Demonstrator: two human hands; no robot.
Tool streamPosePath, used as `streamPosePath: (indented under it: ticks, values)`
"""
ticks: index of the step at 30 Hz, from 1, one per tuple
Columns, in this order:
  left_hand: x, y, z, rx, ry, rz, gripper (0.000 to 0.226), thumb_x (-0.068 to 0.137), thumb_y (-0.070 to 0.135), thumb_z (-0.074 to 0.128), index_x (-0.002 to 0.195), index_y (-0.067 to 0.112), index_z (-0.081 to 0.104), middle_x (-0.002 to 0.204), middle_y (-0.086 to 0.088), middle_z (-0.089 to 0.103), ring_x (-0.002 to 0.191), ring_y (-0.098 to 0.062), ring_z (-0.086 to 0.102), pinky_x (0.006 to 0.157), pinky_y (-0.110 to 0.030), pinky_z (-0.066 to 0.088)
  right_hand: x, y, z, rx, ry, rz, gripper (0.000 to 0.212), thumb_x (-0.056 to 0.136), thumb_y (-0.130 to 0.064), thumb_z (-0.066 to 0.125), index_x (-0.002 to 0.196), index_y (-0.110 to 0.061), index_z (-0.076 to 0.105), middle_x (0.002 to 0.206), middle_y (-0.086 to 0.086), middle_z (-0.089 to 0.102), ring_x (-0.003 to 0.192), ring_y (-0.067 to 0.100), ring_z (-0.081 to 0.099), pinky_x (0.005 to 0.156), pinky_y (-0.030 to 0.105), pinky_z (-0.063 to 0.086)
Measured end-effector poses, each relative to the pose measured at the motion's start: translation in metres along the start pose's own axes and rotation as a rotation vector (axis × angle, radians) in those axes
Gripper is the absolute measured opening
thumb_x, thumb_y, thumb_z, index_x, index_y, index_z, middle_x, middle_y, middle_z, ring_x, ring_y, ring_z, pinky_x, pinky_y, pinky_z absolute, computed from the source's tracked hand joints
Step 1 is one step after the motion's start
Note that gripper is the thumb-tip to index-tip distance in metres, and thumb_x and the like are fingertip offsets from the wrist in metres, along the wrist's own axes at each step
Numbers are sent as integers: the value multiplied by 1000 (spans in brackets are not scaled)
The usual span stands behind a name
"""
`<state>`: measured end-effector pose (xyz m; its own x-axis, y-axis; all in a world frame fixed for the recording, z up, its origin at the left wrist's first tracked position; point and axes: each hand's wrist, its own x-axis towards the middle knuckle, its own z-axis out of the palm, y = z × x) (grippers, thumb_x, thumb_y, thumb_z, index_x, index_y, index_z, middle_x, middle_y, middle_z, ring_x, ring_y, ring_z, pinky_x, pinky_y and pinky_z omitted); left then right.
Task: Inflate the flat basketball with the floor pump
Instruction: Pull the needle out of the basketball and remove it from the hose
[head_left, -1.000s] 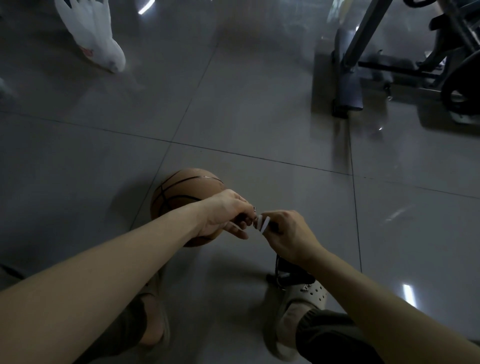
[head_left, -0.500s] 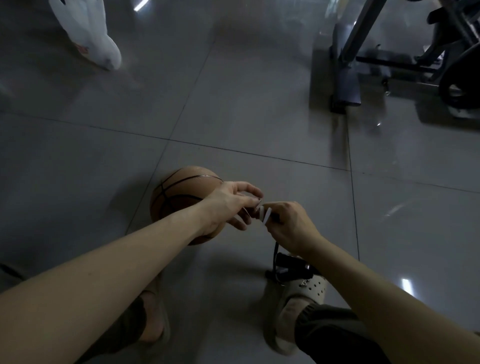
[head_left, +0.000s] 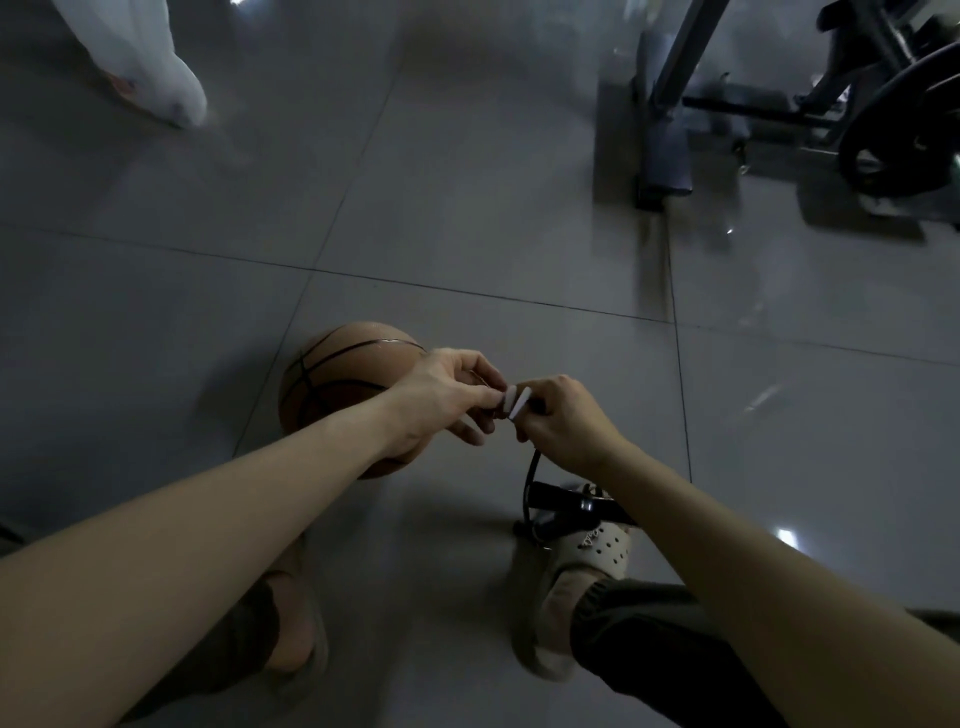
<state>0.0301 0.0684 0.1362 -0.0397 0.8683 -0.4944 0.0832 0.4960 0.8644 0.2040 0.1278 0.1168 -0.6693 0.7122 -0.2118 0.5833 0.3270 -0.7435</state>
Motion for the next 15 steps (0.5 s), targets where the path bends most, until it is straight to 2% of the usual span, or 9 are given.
streamPosePath:
  ticks: [2, 3, 5, 6, 8, 10, 11, 13, 15]
  values:
    - [-1, 2, 4, 54, 22, -19, 11, 96, 4, 64, 108, 2, 63, 85, -14, 70, 69, -20, 69, 59, -31, 58, -3, -2, -11, -19, -103, 19, 9, 95, -29, 64, 96, -22, 69, 85, 2, 68, 69, 9, 61, 64, 30, 53]
    - [-1, 4, 6, 76, 34, -30, 10, 97, 5, 62, 107, 3, 62, 84, -14, 69, 68, -21, 68, 59, -31, 59, -5, 0, -19, -54, -147, 59, 28, 93, -37, 66, 115, -21, 65, 105, 3, 66, 88, 11, 63, 76, 30, 55]
    - [-1, 8, 10, 113, 64, -46, 8, 99, 6, 56, 106, 5, 60, 85, -15, 68, 69, -22, 67, 60, -32, 60, -15, 4, -37, -99, -203, 220, 75, 86, -51, 70, 146, -17, 42, 141, 7, 46, 122, 19, 52, 97, 31, 47]
    - [-1, 10, 11, 127, 79, -56, 8, 100, 5, 53, 105, 5, 59, 84, -15, 66, 68, -23, 66, 60, -32, 60, -23, 5, -45, -118, -238, 310, 89, 82, -57, 71, 152, -16, 33, 148, 8, 39, 130, 22, 47, 103, 33, 43]
    - [1, 15, 12, 142, 102, -82, 13, 101, 3, 47, 106, 5, 59, 85, -16, 65, 69, -24, 64, 59, -33, 60, -42, 6, -52, -209, -416, 455, 97, 77, -63, 72, 151, -16, 32, 148, 9, 41, 130, 25, 47, 107, 38, 43]
    - [0, 22, 14, 132, 87, -137, 25, 101, -1, 41, 115, 5, 61, 90, -17, 64, 71, -26, 64, 61, -36, 60, -62, 6, -43, -359, -588, 500, 79, 80, -58, 73, 142, -19, 44, 132, 5, 53, 115, 21, 54, 98, 35, 48]
    - [-2, 25, 16, 124, 65, -176, 32, 100, -4, 38, 118, 4, 62, 95, -18, 63, 71, -26, 63, 61, -37, 61, -71, 5, -36, -433, -595, 477, 63, 83, -51, 73, 133, -20, 50, 121, 2, 56, 106, 19, 57, 91, 33, 50]
    - [-6, 30, 21, 97, 22, -251, 42, 96, -11, 33, 120, 1, 66, 107, -24, 60, 73, -28, 62, 60, -36, 61, -77, 7, -20, -540, -511, 393, 35, 90, -37, 68, 117, -18, 57, 107, 1, 59, 94, 20, 59, 83, 33, 53]
    - [-9, 34, 25, 56, -8, -301, 43, 95, -13, 35, 117, -3, 70, 121, -29, 55, 80, -33, 62, 61, -34, 61, -77, 5, -12, -561, -437, 342, 23, 94, -30, 62, 113, -17, 59, 104, 4, 62, 92, 22, 61, 85, 37, 55]
